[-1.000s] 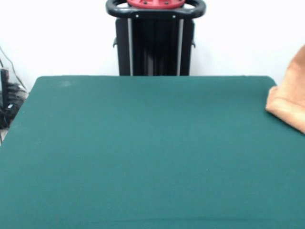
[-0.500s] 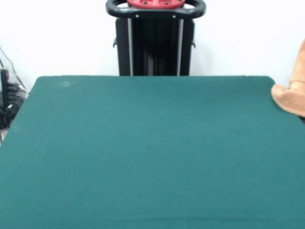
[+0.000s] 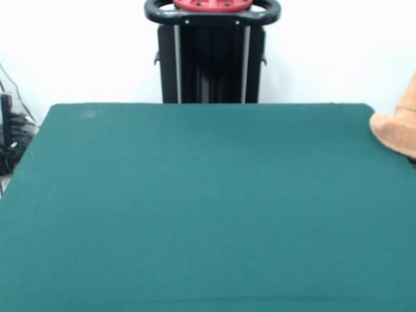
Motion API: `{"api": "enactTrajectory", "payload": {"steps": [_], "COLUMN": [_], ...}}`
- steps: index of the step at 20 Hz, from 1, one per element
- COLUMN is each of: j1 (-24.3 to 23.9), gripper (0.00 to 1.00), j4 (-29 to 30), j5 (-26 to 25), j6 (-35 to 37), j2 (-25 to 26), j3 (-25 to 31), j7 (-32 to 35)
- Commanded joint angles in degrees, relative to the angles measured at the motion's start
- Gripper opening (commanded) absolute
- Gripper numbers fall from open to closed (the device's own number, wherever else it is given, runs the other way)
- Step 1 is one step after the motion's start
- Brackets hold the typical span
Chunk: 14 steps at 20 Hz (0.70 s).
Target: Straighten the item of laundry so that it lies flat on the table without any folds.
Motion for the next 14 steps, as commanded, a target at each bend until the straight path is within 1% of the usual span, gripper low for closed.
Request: {"api": "enactTrajectory", "payload": {"steps": [1, 3, 7, 11, 13, 14], "j1": [7.39, 10.42, 13.05, 12.91, 12.07, 10.88], "gripper": [0.0, 0.0, 0.0, 0.0, 0.0, 0.0], "j4": [-6.95, -10.18, -13.35, -13.28, -12.43, -11.39], "j5": [4.35, 4.07, 4.78, 5.96, 6.27, 6.74], "j6": [8.11, 11.87, 15.24, 13.72, 11.87, 10.34], "j2": [6.11, 7.12, 8.18, 9.45, 10.19, 10.12], "j3": [-6.65, -10.02, -12.57, -12.2, -11.44, -10.03], "j7": [20.73, 23.06, 24.6, 23.38, 22.09, 20.96]}}
